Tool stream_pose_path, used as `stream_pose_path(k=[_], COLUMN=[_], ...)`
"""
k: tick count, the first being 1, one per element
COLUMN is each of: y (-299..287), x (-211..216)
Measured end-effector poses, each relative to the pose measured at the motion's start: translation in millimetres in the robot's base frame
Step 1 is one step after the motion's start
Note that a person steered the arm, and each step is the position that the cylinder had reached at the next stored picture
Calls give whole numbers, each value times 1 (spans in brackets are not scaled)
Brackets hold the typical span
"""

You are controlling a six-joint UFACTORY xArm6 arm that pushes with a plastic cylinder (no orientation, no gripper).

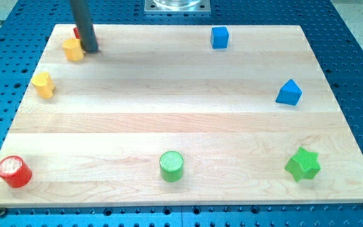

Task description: Locate the red star at the top side of the hexagon

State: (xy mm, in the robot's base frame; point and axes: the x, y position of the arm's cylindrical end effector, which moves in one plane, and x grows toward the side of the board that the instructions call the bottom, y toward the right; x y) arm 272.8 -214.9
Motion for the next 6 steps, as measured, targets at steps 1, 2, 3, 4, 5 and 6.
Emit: stream_pose_path(k=[1,2,3,4,5,6], y=[-37,13,78,61,2,-16], x=[8,24,3,-35,-46,-46])
